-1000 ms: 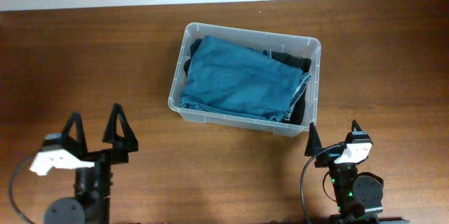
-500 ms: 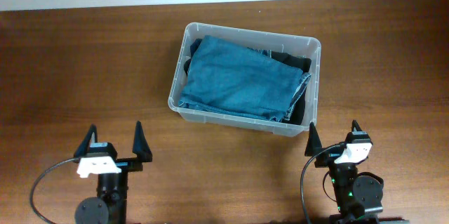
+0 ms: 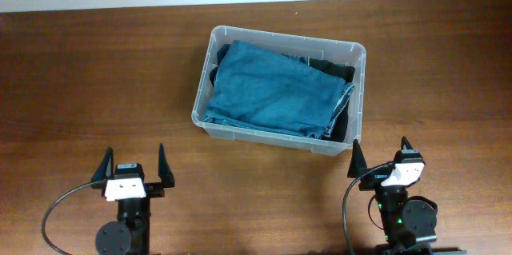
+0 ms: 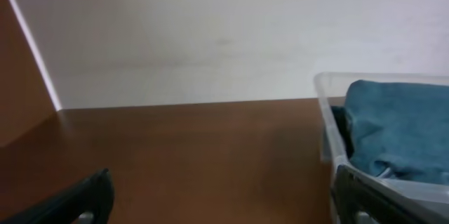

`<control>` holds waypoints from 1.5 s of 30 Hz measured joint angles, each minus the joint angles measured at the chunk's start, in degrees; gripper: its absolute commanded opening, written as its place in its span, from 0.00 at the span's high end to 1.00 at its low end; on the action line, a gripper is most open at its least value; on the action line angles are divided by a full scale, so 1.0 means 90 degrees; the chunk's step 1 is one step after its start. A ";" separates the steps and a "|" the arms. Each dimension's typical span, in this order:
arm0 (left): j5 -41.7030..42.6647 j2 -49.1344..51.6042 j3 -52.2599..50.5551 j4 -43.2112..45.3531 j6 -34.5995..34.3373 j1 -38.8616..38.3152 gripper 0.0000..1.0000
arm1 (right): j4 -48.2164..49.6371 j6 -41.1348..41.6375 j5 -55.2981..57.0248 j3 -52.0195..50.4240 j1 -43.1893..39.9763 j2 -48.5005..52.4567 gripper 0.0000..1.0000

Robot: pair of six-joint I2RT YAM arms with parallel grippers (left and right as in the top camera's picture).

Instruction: Pack container

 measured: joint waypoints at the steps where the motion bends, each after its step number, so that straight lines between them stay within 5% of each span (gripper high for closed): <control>1: -0.0046 0.0000 -0.0036 0.0000 0.0002 0.0000 0.01 | 0.0000 -0.0002 0.0000 0.0000 0.0000 0.0000 0.02; 45: -0.0206 -0.0053 -0.0342 -0.0393 0.0311 0.0000 0.01 | 0.0000 -0.0002 0.0002 0.0000 0.0000 0.0000 0.02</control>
